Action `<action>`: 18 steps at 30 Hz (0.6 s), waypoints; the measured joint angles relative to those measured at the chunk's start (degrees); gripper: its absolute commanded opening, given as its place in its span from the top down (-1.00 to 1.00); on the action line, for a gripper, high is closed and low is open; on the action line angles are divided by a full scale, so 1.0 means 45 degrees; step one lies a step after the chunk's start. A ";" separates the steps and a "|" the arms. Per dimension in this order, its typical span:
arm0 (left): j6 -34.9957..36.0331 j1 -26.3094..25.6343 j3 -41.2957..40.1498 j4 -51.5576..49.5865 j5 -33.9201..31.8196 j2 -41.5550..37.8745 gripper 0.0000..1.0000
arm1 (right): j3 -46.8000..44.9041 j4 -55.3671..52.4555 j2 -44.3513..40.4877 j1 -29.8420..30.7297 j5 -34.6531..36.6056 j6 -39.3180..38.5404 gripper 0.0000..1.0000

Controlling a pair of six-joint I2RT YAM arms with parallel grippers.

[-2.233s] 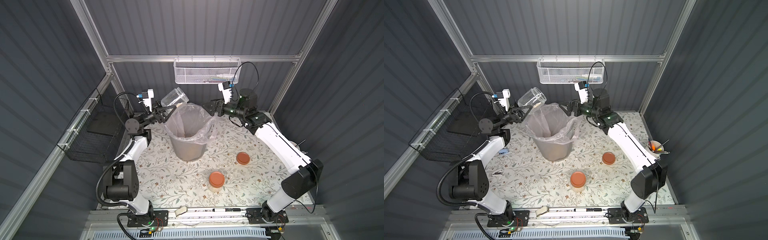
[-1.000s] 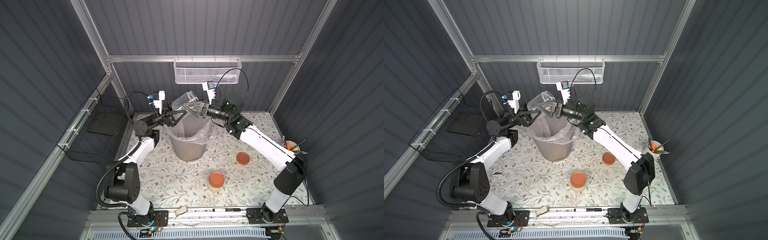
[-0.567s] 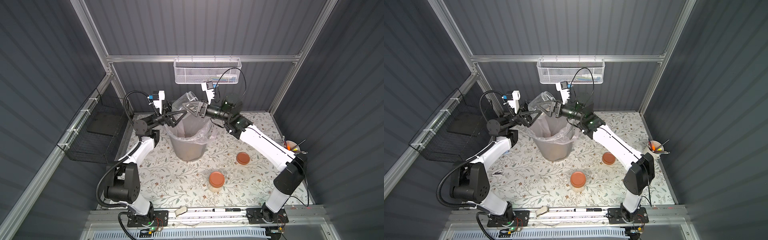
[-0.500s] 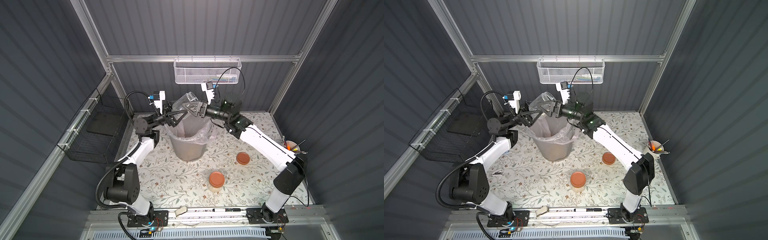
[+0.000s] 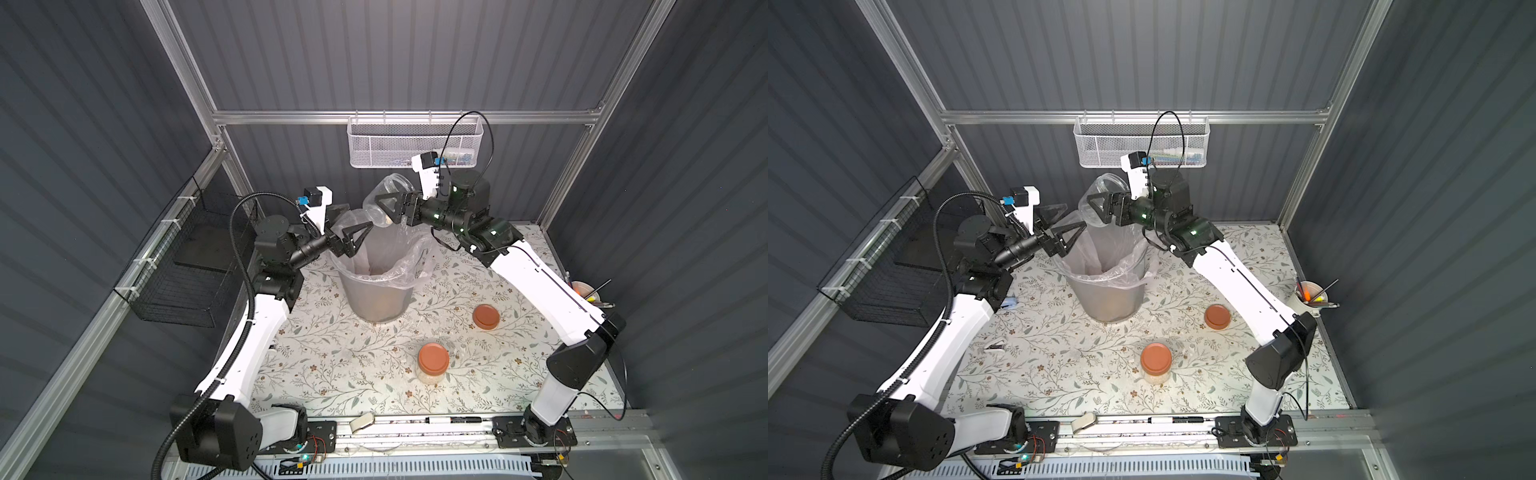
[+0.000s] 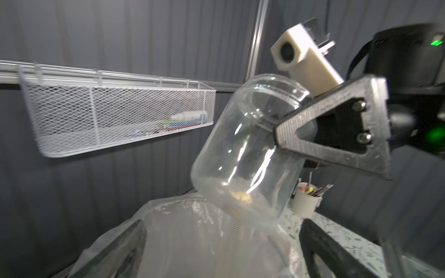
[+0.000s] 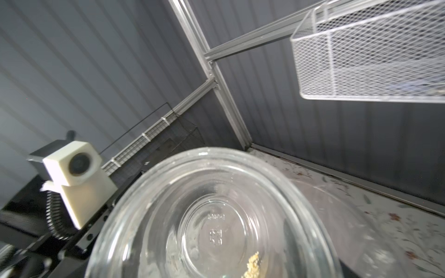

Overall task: Empty expired oatmeal from jars
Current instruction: Place the jar at the center of the board.

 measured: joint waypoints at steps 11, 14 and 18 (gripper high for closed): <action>0.3264 -0.0029 0.0457 -0.3444 -0.5931 -0.1894 -1.00 | -0.0539 -0.5047 -0.1817 -0.2157 0.4216 -0.2846 0.45; 0.3249 -0.0029 -0.0321 -0.3172 -0.7130 -0.2769 -0.99 | -0.1987 -0.5333 -0.2958 -0.3104 0.5251 -0.3167 0.45; 0.3264 -0.0029 -0.0486 -0.3351 -0.7980 -0.2948 -1.00 | -0.4828 -0.4605 -0.3823 -0.4031 0.6144 -0.3303 0.35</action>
